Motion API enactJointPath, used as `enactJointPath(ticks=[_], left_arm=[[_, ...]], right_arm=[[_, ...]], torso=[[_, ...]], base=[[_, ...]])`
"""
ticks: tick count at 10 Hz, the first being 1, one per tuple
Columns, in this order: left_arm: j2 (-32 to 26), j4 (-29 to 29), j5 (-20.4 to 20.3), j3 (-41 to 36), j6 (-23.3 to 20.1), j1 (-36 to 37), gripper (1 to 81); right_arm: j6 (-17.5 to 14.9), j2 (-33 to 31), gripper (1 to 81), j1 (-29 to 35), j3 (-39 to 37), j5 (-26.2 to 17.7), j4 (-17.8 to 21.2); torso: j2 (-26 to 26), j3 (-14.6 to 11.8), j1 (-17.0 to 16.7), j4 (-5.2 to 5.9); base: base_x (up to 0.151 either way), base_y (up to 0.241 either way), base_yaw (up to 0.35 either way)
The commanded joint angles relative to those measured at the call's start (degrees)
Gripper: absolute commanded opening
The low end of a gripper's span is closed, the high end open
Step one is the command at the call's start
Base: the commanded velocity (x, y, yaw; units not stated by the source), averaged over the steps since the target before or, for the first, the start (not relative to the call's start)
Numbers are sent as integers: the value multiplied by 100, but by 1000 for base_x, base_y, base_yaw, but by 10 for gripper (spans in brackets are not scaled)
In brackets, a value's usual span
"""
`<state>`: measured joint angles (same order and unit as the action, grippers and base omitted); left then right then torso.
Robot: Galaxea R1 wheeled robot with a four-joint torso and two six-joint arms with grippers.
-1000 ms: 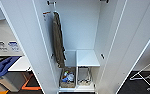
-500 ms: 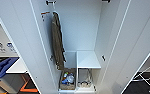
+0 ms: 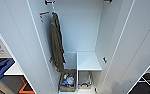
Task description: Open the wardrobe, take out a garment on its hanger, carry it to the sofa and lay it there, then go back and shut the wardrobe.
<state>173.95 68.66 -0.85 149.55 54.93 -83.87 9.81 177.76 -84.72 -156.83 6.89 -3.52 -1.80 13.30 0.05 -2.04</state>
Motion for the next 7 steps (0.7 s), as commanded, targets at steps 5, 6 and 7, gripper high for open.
enactJointPath(ticks=[5,6,7], left_arm=[[18,-98,208,-49,0,121,811],[0,-107,208,-49,0,121,811],[-43,-125,209,-49,0,121,811]], right_arm=[[-23,-10,811,179,22,-284,-52],[-41,-72,811,188,22,-276,-105],[-24,-150,811,232,22,-284,-78]], torso=[[2,0,2,0],[2,0,5,0],[2,0,6,0]], base=[[63,0,0],[0,0,0],[0,0,0]])
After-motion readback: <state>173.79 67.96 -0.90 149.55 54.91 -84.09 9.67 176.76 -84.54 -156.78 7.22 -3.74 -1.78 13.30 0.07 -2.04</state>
